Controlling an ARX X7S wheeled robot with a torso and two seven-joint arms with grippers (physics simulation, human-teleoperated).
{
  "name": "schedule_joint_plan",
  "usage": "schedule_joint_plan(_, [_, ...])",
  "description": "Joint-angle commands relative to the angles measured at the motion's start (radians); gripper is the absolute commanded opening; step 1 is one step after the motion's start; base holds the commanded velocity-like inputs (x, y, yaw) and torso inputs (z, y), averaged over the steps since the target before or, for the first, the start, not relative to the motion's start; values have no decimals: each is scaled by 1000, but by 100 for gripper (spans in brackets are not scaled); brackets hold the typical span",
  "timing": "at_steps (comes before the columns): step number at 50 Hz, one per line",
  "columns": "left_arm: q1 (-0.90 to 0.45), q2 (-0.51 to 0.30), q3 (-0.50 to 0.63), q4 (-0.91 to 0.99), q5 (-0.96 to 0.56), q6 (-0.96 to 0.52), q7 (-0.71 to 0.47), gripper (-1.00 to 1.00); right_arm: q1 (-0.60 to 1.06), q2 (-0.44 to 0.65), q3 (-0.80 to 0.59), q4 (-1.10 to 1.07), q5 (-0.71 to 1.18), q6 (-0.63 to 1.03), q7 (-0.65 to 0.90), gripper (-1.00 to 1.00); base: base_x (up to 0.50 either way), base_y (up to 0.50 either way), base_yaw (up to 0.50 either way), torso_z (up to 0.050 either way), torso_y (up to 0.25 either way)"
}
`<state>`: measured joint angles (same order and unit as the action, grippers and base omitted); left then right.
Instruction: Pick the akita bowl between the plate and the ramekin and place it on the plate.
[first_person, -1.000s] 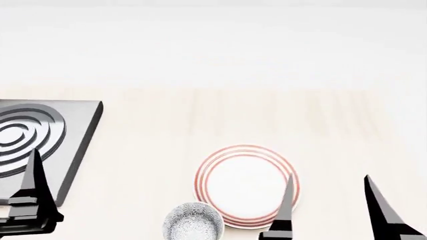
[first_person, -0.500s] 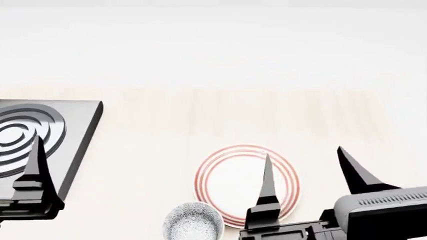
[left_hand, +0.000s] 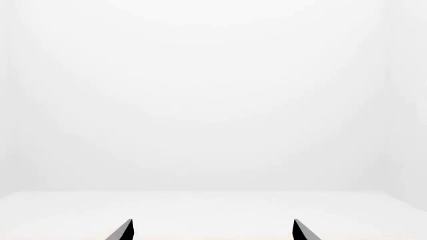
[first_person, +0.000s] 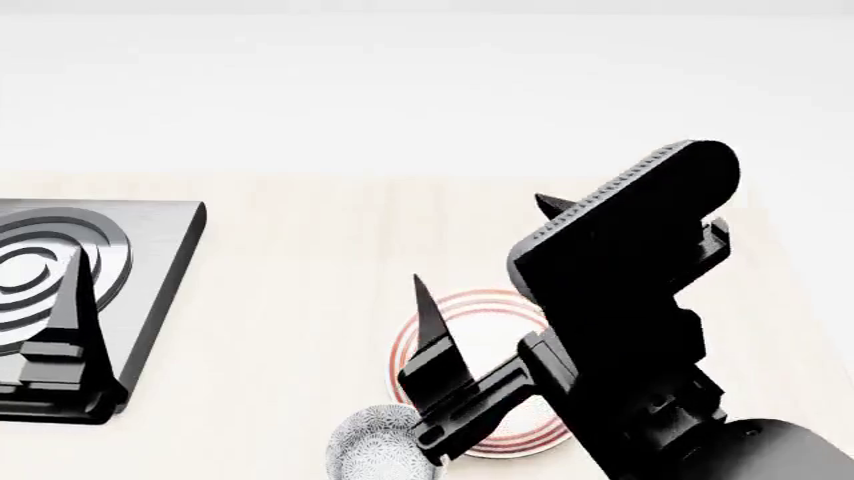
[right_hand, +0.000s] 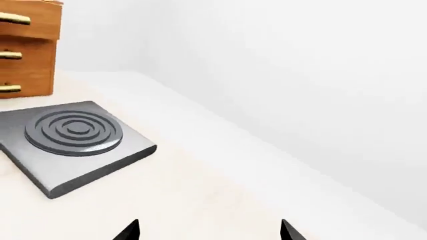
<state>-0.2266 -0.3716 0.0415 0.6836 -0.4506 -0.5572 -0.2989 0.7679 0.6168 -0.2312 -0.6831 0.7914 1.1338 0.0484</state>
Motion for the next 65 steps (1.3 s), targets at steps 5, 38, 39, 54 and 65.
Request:
schedule_joint_plan(5, [6, -11, 1, 6, -12, 11, 12, 100, 460, 59, -496, 250, -181, 77, -277, 100, 0, 0, 0, 0, 0])
schedule_joint_plan(38, [55, -33, 3, -37, 7, 92, 47, 100, 739, -102, -1302, 662, -631, -159, -635, 100, 0, 0, 0, 0, 0])
schedule_joint_plan(39, [56, -34, 2, -37, 5, 92, 48, 100, 735, -107, -1311, 667, -637, -165, -632, 100, 0, 0, 0, 0, 0])
schedule_joint_plan(54, [69, -39, 8, -44, 13, 113, 53, 100, 681, -121, -1284, 631, -599, -231, -631, 100, 0, 0, 0, 0, 0])
schedule_joint_plan(65, [85, -46, 8, -40, -1, 126, 67, 100, 647, -157, -1254, 664, -608, -284, -575, 100, 0, 0, 0, 0, 0])
